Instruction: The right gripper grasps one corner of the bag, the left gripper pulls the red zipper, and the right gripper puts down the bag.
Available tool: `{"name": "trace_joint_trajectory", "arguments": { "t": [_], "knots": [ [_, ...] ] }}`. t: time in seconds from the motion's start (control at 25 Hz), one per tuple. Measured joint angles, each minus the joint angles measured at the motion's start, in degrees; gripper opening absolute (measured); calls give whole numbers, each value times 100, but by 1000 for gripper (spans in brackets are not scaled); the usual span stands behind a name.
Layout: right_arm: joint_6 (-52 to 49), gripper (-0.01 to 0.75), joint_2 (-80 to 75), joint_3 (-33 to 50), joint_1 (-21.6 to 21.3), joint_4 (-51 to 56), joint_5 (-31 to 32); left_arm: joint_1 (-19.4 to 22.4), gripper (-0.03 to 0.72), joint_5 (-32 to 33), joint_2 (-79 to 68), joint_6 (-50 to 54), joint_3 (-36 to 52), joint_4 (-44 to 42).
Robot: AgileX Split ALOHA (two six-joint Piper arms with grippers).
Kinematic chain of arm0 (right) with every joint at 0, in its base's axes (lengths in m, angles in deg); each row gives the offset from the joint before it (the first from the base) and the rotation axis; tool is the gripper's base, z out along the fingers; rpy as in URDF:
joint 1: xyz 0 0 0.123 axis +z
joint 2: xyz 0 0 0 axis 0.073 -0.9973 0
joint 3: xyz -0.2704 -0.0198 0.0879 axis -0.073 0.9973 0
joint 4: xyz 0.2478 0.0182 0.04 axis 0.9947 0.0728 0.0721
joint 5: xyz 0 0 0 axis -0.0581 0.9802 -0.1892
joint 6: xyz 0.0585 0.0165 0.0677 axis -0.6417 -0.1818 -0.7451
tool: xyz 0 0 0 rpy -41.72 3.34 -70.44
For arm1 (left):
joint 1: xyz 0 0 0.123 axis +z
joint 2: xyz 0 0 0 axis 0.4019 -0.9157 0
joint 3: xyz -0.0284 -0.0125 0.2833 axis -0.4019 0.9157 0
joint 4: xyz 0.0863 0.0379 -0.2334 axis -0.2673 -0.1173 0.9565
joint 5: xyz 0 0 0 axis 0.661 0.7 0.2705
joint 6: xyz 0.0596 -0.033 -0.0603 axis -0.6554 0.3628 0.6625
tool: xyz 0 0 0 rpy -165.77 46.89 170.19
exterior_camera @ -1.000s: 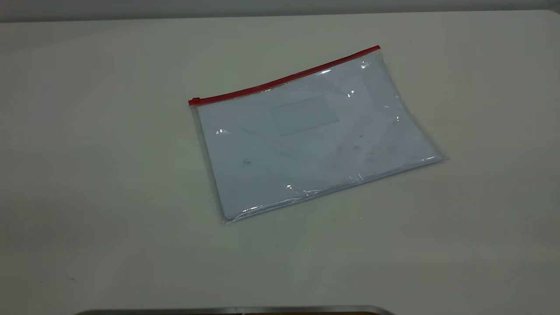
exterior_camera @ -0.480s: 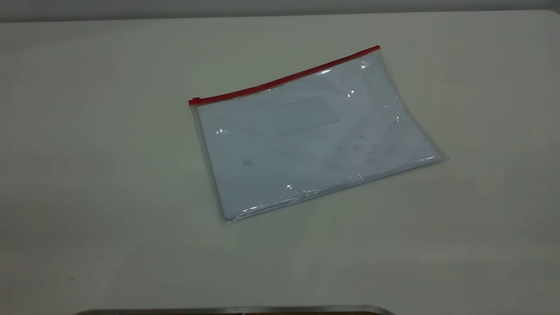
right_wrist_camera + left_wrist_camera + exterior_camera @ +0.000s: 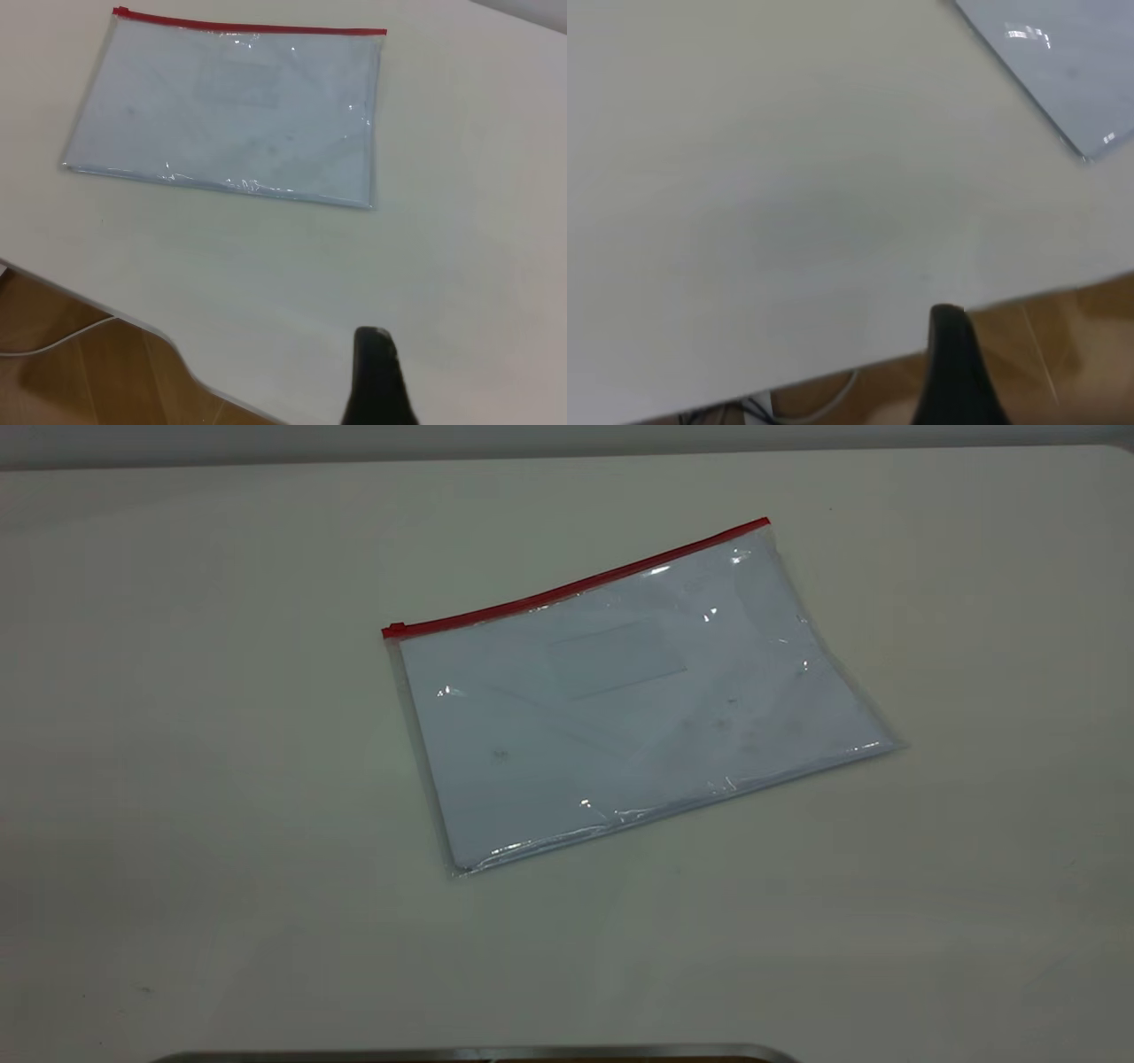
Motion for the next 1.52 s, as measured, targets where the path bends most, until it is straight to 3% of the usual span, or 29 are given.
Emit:
{"name": "trace_joint_trajectory", "arguments": {
  "t": [1.2, 1.52],
  "knots": [
    [0, 560, 229, 0, 0, -39, 6, 0, 565, 0, 362, 38, 4, -66],
    [-1243, 560, 229, 12, 0, -1163, -142, 0, 565, 0, 362, 39, 4, -66]
  ]
}}
